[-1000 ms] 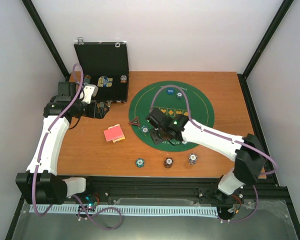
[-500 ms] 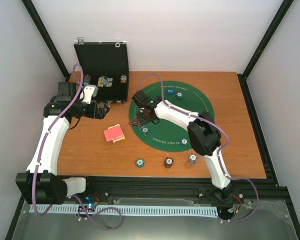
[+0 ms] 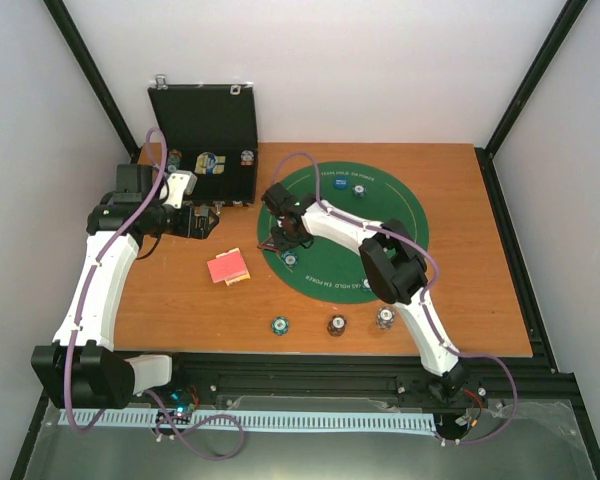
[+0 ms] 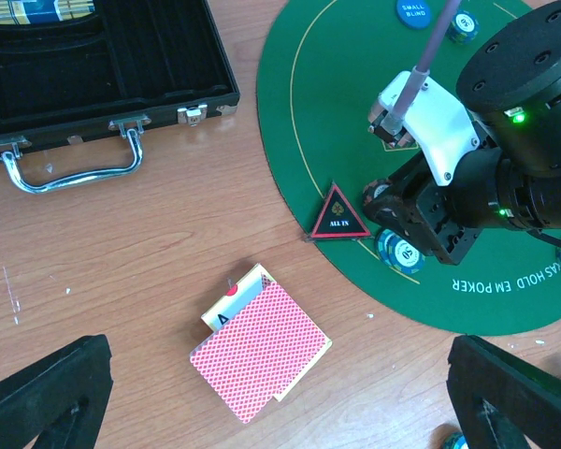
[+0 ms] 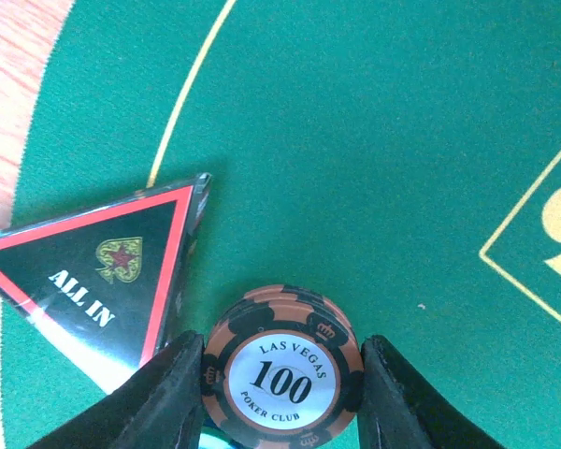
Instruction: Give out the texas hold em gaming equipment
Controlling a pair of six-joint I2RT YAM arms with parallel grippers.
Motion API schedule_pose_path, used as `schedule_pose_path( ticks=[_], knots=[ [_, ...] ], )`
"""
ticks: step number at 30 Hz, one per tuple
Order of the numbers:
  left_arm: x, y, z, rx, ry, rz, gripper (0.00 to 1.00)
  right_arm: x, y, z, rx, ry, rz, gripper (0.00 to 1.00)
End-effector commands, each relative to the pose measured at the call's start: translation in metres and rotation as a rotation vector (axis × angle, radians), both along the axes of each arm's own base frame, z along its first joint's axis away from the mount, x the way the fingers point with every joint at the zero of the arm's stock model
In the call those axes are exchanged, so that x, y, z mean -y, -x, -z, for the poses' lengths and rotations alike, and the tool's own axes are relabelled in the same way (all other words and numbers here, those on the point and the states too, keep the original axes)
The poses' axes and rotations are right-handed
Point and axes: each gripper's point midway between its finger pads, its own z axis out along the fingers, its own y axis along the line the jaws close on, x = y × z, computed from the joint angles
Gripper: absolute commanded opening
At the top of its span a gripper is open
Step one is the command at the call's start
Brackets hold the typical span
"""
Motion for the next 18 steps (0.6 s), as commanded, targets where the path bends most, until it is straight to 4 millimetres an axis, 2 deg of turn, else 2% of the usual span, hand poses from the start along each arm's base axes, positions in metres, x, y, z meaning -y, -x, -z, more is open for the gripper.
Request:
schedule_pose_path(
  ticks=[1,4,7,9,14,18],
  knots=[
    [0.0,0.001,-0.018,0.044,0.002,0.008,1.0,0.0,-0.006,0.003,-0.006,-0.006,-0.004,0.22],
    [0.0,0.001,-0.018,0.044,0.001,0.006,1.0,0.0,-0.005,0.004,-0.012,-0.001,-0.011,0.29],
    [0.0,0.001,-0.019,0.047,0.003,0.004,1.0,-0.001,-0.007,-0.005,-0.01,-0.012,-0.013,0.48],
    [0.0,0.001,-0.02,0.05,0.006,0.004,1.0,-0.001,-0.009,-0.019,0.016,-0.02,-0.012,0.59],
    [0.001,0.001,-0.022,0.05,0.017,0.005,1.0,-0.002,-0.02,-0.066,0.085,-0.041,-0.015,0.64],
    [0.002,0.001,-0.025,0.053,0.02,0.003,1.0,0.003,-0.013,-0.102,0.118,-0.058,-0.017,0.64]
  ],
)
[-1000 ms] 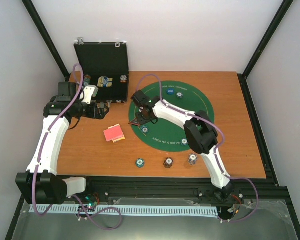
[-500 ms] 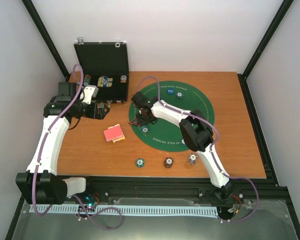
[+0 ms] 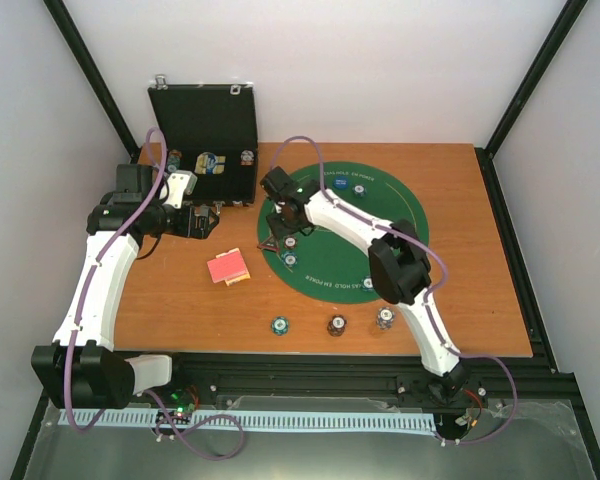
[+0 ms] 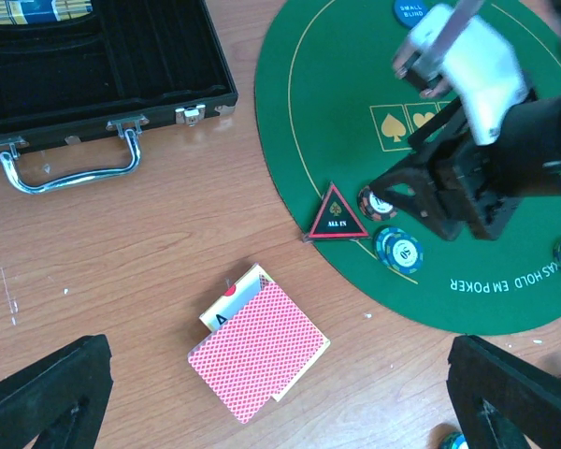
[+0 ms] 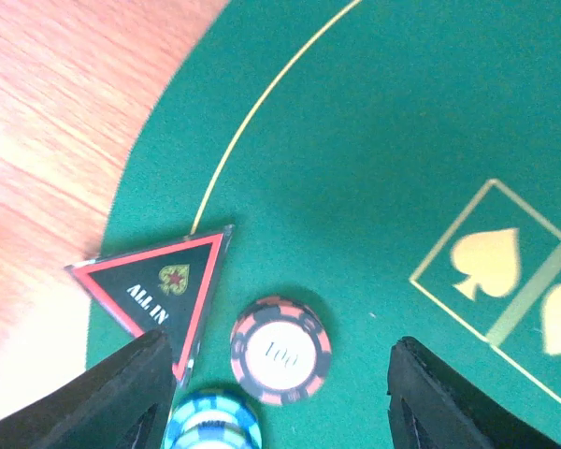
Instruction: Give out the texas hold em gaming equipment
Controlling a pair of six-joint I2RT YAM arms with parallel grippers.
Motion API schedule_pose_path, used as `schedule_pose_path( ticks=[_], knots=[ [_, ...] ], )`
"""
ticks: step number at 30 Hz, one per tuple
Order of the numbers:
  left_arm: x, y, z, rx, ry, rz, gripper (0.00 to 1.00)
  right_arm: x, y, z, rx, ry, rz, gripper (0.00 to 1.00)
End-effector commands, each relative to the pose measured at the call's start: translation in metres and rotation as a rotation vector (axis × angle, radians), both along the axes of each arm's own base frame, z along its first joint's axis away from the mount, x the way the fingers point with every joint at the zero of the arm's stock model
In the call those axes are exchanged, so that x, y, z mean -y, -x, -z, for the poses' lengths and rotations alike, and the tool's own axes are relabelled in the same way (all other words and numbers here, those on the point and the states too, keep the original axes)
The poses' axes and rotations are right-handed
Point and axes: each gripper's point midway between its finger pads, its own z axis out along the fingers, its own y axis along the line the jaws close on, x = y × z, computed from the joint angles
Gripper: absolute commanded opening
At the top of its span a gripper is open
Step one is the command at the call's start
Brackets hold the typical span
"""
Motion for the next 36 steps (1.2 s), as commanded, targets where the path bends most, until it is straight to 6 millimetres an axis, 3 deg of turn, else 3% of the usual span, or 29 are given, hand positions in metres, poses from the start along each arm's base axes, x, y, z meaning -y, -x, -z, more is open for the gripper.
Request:
schedule_pose_path(
  ticks=[1,4,9,14,18,25,36],
  knots=[
    [0.001,0.001,-0.025,0.055,0.017,0.0,1.0,0.009,0.005,-0.073,0.094,-0.038,-0.002,0.64],
    [0.001,0.001,-0.027,0.056,0.02,-0.001,1.0,0.016,0.031,-0.083,0.119,-0.022,-0.004,0.65],
    [0.002,0.0,-0.025,0.048,0.028,-0.007,1.0,0.033,0.096,-0.083,0.126,-0.003,0.0,0.71],
    [0.002,0.003,-0.024,0.046,0.031,-0.009,1.0,0.058,0.17,-0.059,0.057,0.005,0.002,0.78],
    [0.004,0.004,-0.025,0.049,0.047,-0.009,1.0,0.084,0.204,-0.043,0.011,0.005,0.038,0.81],
    [0.005,0.004,-0.02,0.034,0.058,-0.01,1.0,0.117,0.227,-0.025,-0.028,0.008,0.095,0.83],
    [0.002,0.004,-0.021,0.041,0.036,-0.008,1.0,0.12,0.245,0.0,-0.105,-0.014,0.068,0.83]
  ],
)
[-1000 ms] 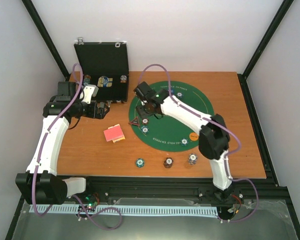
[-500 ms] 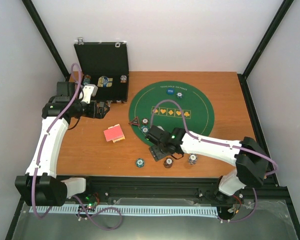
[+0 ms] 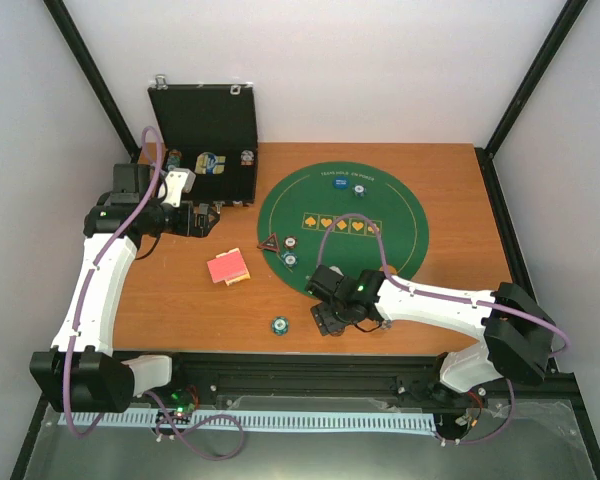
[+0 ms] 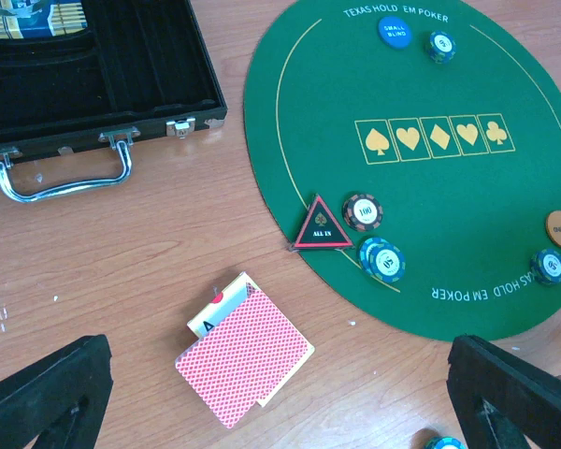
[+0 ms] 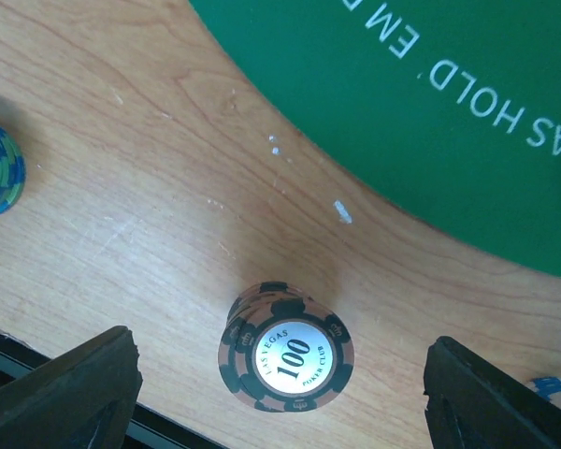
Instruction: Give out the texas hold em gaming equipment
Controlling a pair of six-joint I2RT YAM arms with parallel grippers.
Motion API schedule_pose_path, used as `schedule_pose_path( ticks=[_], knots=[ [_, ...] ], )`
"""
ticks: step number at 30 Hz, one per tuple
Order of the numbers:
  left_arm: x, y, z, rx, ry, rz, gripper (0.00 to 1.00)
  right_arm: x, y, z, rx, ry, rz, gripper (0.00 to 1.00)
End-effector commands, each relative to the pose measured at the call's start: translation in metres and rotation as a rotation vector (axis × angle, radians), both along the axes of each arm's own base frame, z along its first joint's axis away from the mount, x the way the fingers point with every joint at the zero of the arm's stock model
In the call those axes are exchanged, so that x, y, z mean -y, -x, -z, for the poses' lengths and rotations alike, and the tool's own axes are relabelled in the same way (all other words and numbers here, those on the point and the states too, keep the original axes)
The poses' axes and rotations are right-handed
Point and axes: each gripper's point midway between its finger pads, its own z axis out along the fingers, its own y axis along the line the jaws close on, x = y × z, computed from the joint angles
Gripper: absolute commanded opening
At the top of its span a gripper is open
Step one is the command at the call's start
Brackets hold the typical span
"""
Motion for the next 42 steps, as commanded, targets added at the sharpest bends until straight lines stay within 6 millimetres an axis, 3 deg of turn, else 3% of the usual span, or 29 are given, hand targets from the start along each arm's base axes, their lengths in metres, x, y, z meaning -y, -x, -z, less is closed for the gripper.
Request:
schedule_pose_path(
  ticks=[1,8,27,42],
  knots=[
    [-0.001,0.002,-0.009,0.021,0.003,-0.004,1.0,-0.005,0.006,0.005,-0.014,-0.043,0.004,0.83],
    [-0.001,0.001,-0.009,0.019,0.006,-0.003,1.0,-0.008,0.015,0.016,-0.044,-0.052,-0.016,0.8],
    [-0.001,0.001,-0.01,0.018,0.008,-0.002,1.0,0.006,0.014,0.033,-0.033,0.015,0.006,0.74],
    [-0.001,0.003,-0.009,0.022,0.0,-0.001,1.0,0.003,0.013,0.04,-0.038,0.015,0.003,0.61]
  ],
)
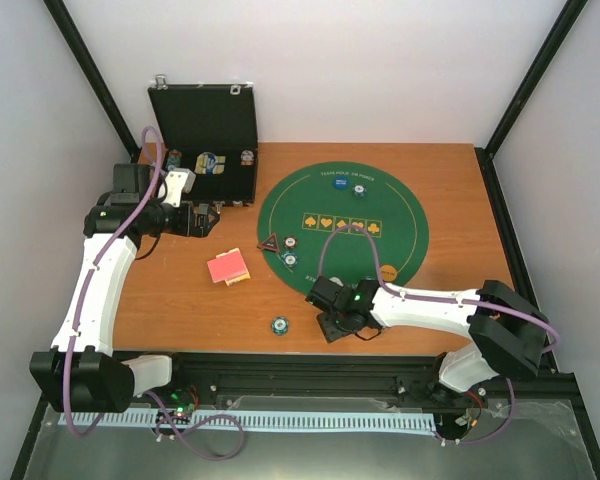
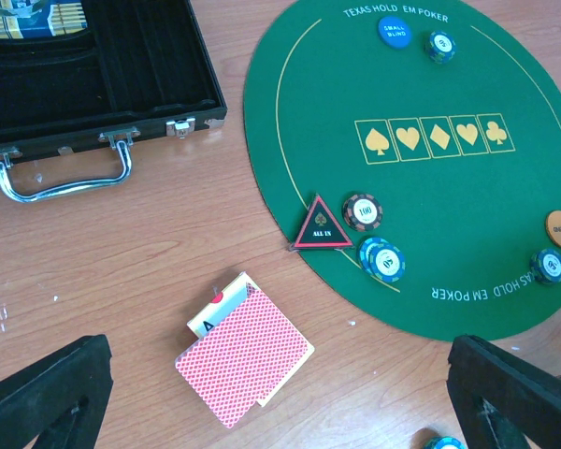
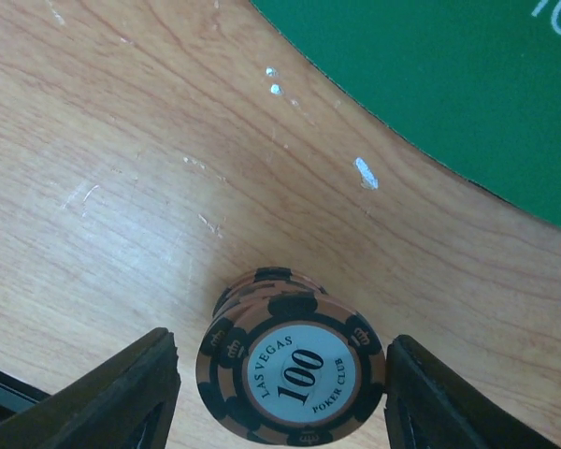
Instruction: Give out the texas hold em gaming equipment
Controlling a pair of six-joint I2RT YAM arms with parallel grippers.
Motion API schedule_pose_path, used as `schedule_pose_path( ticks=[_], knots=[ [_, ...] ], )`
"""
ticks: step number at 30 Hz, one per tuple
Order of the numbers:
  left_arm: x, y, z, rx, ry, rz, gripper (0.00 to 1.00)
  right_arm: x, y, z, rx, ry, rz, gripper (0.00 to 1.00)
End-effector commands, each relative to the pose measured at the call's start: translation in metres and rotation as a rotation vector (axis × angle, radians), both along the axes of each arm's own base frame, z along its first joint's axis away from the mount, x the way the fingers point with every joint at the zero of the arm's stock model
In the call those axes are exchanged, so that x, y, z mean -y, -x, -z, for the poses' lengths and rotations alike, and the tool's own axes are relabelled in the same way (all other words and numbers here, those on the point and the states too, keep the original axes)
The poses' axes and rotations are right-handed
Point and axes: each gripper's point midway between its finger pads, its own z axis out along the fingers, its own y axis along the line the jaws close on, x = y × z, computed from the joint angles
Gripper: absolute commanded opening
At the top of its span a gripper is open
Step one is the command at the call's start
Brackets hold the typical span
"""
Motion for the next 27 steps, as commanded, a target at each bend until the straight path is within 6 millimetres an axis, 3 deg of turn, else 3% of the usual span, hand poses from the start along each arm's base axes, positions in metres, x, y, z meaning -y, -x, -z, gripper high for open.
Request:
schedule_pose_path(
  ticks=[1,7,19,27],
  knots=[
    [-0.001,0.003,-0.008,0.019,-0.001,-0.002,1.0,-0.003,-0.001,0.004,0.009,0.002,0.003,0.6],
    [-0.002,0.002,-0.011,0.025,-0.006,-0.001,1.0,-0.002,0.0,0.008,0.003,0.013,0.001,0.54],
    [-0.001,0.002,-0.009,0.019,0.002,0.0,1.0,-0.004,-0.003,-0.005,0.022,-0.001,0.001,0.35],
    [-0.001,0.002,-0.011,0.026,0.0,0.002,1.0,-0.008,-0.004,-0.016,0.026,-0.021,-0.003,0.33]
  ],
)
